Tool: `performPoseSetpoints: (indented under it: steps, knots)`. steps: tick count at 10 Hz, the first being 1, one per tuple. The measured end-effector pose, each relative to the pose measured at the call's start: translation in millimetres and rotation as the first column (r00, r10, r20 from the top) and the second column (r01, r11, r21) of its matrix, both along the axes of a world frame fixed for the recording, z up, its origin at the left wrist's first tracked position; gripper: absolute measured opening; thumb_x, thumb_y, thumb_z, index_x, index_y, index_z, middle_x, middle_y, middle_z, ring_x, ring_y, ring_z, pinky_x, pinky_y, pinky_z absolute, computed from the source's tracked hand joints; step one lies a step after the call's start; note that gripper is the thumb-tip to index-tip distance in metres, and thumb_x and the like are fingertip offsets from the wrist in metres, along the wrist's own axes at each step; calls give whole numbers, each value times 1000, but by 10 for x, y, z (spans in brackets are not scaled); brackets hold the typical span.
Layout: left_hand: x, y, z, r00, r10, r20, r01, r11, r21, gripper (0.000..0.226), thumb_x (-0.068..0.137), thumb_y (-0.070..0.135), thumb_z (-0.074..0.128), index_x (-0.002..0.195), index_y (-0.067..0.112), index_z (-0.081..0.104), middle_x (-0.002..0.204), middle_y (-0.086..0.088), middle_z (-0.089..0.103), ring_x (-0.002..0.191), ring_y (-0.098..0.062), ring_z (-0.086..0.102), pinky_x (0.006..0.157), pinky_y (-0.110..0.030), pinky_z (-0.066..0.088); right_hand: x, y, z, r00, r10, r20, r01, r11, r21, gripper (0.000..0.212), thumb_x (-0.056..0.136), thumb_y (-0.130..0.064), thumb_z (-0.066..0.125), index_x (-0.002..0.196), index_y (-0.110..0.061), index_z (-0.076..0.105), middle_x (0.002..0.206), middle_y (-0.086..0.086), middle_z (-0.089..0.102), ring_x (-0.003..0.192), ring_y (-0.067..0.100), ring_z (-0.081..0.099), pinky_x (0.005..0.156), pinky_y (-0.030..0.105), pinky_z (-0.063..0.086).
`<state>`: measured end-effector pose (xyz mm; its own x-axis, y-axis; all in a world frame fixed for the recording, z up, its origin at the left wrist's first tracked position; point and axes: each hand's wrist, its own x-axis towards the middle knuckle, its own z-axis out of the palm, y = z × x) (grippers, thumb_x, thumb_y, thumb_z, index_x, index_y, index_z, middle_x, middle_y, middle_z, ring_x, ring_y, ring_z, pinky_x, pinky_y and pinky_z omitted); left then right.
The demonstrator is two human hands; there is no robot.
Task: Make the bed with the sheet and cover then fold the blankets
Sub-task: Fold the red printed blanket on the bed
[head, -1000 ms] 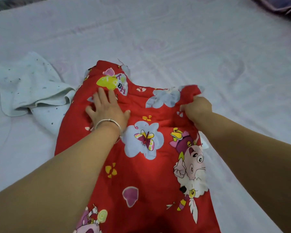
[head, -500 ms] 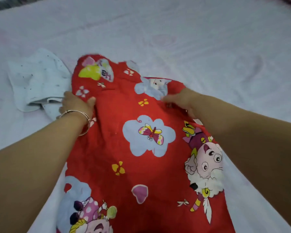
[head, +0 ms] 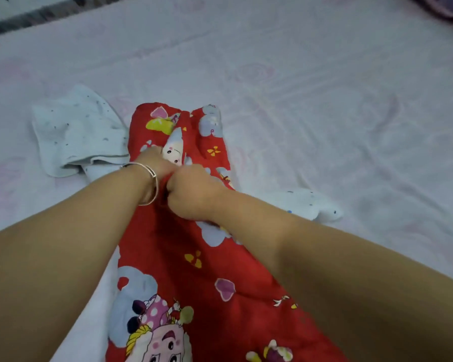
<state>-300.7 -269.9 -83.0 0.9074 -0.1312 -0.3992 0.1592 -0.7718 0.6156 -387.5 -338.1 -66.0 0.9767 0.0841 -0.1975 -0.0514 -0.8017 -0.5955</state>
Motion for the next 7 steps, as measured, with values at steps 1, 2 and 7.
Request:
performPoseSetpoints:
  steps: [1,2,7]
  knots:
    - [-95,133,-121,991,135,20,-132,982,-135,11,88,9,57,93,-1,58,76,-13,56,64,-23,51,58,-19,45,106,-406,-118,901,-417,-122,435,875,216,29,92,-8,46,112,-1,65,114,17,65,103,32,60,63,22,41]
    - [-138,187,-122,964,251,-87,-265,934,-239,16,83,-4,49,94,-3,60,69,-14,52,60,-24,46,68,-32,41,84,-828,-301,743,-541,-394,656,704,271,29,92,-12,52,118,-3,60,82,9,57,66,20,49,53,20,33]
    - [17,683,-25,942,213,-259,-293,143,-945,42,38,9,66,79,17,57,75,2,67,76,-16,66,83,-24,53,279,-598,-169,730,-681,59,470,562,681,37,70,0,66,51,-23,45,56,2,52,58,10,46,59,29,39]
